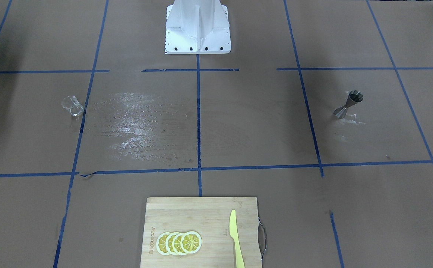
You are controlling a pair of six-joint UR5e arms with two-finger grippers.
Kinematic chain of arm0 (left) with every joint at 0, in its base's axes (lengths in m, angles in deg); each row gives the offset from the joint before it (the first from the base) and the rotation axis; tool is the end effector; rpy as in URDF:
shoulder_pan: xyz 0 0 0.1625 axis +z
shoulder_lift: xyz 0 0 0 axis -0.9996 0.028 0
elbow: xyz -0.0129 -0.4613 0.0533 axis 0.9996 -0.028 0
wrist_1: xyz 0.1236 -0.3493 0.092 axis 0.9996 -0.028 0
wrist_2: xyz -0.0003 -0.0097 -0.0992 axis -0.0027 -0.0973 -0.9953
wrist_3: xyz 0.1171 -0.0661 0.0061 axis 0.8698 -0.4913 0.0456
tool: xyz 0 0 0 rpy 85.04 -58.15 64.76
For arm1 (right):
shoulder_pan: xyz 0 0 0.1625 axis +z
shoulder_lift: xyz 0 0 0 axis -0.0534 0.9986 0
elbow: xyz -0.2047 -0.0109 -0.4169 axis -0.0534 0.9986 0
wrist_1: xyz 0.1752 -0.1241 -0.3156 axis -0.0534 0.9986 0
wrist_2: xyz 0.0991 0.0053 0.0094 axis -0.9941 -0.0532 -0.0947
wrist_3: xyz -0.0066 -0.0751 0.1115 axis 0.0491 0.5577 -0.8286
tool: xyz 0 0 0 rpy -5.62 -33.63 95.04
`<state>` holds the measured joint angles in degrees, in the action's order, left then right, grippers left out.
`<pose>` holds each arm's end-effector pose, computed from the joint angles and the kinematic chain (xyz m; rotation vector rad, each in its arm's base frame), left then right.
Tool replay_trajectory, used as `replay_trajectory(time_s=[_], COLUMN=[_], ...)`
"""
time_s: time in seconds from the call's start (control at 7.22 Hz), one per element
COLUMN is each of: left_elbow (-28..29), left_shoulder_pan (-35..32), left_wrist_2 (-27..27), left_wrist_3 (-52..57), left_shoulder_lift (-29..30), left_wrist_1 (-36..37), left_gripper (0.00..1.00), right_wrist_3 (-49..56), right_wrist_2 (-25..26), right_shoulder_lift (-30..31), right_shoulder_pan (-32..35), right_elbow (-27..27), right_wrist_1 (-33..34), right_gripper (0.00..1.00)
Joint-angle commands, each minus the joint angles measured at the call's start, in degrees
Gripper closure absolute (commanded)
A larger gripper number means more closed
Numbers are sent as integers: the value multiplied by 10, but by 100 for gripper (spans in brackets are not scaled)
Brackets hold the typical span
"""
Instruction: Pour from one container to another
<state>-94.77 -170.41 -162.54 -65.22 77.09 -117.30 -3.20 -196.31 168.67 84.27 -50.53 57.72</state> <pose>0.0219 -0.4360 0.6274 0.3421 0.8000 0.2651 0.0137 -0.3523 0.6808 0.1220 -0.8756 -0.0865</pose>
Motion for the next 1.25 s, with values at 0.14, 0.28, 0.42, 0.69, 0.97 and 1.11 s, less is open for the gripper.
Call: replay_trajectory(time_s=[0.14, 0.28, 0.42, 0.69, 0.97, 1.11], left_elbow=[-17, -17, -14, -21, -18, -14], left_shoulder_pan=[-74, -70, -75, -75, -73, -73], left_wrist_2=[-19, 41, 70, 59, 58, 59], left_wrist_3=[1, 2, 42, 57, 59, 61], left_shoulder_lift=[-1, 1, -10, -44, -47, -48], left_wrist_1=[66, 69, 68, 61, 28, 25], left_gripper=[0, 0, 0, 0, 0, 0], right_wrist_3=[36, 30, 29, 26, 35, 35], right_wrist_2=[12, 29, 31, 27, 24, 24], right_shoulder_lift=[-8, -11, -7, -5, -12, -13], right_shoulder_pan=[7, 6, 6, 6, 6, 6], right_elbow=[1, 2, 5, 8, 7, 4], right_wrist_1=[53, 41, 37, 36, 35, 38], right_gripper=[0, 0, 0, 0, 0, 0])
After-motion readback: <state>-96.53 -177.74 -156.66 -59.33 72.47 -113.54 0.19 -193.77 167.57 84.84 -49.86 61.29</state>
